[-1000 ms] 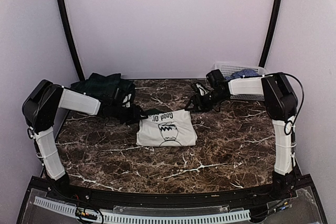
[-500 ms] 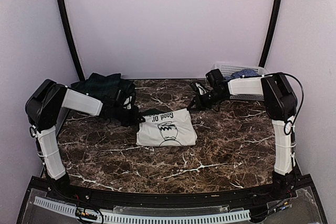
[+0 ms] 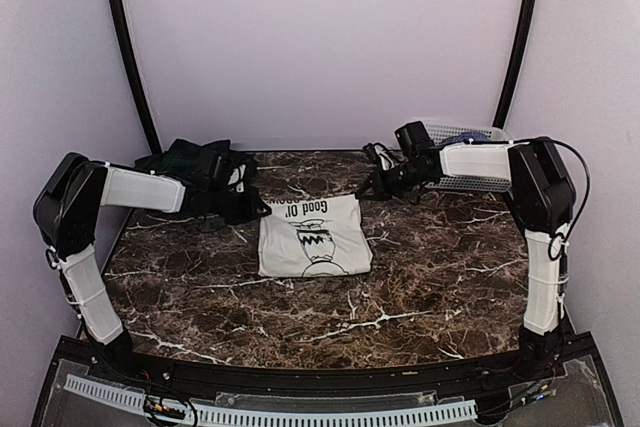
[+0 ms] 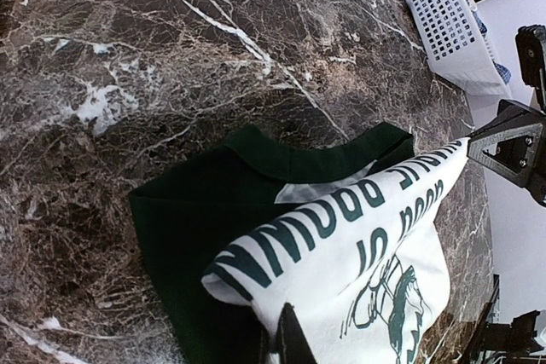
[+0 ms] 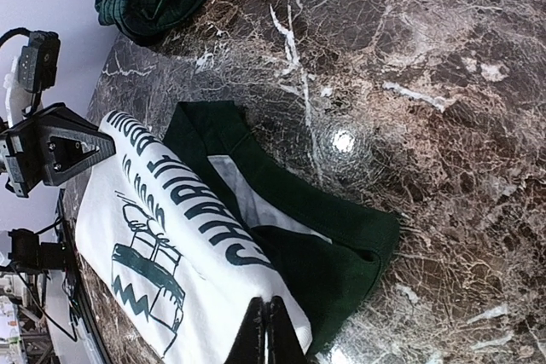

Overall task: Fold and stack the mixed laundry pile
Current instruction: Smooth out the square-folded T-shirt at the center of the board.

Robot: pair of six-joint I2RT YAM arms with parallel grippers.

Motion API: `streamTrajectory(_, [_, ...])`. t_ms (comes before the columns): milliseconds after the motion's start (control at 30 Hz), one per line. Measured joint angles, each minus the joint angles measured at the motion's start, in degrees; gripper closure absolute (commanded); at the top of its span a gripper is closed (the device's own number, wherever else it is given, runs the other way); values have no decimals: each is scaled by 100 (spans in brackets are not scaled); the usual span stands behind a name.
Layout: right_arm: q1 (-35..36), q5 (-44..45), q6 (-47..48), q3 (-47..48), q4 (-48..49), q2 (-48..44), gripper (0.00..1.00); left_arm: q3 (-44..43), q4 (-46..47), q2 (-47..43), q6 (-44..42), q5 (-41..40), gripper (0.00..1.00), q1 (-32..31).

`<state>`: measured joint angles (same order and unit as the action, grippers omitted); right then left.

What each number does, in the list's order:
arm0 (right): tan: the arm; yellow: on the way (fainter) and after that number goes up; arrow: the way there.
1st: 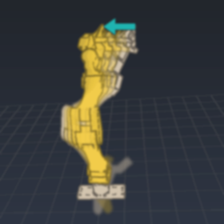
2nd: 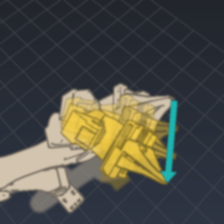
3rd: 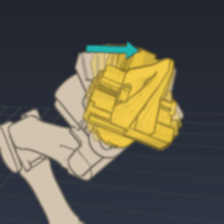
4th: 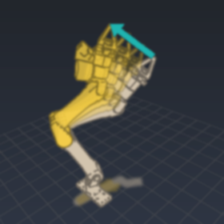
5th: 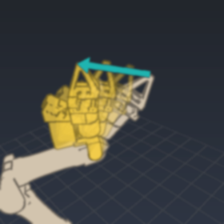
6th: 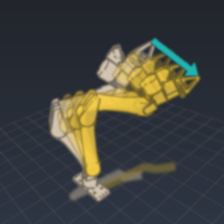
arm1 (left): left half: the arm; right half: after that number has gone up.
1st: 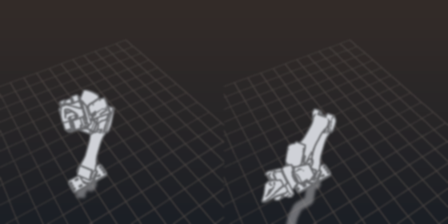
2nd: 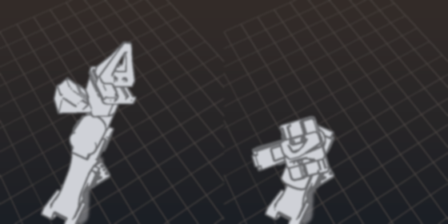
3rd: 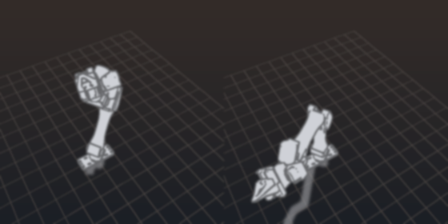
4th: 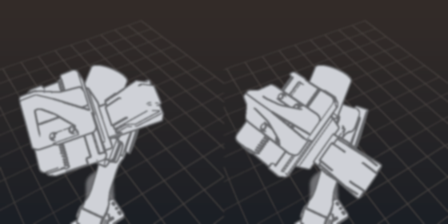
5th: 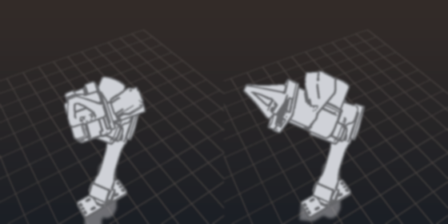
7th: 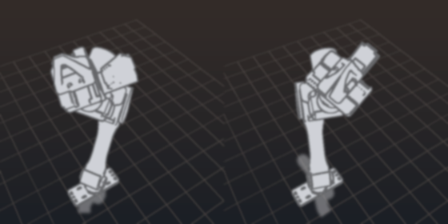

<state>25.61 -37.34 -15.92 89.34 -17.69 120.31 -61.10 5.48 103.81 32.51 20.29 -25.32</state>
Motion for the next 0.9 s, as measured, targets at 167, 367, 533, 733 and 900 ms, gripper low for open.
streamTrajectory(167, [4, 133, -111, 70, 101, 90, 100, -129, 101, 214, -149, -63, 100, 109])
streamTrajectory(367, [7, 361, -240, 302, 267, 529, 100, -540, 245, 1001, -304, -68, 99, 210])
streamTrajectory(533, [9, 595, -286, 393, 291, 807, 73, -695, 216, 1331, -426, -197, 67, 236])
streamTrajectory(733, [-13, 881, -308, 356, 129, 603, 30, -704, -133, 940, -540, -623, 29, 334])
streamTrajectory(900, [-90, 986, -258, 46, -111, -450, 23, -326, -442, -505, -592, -868, 6, 391])
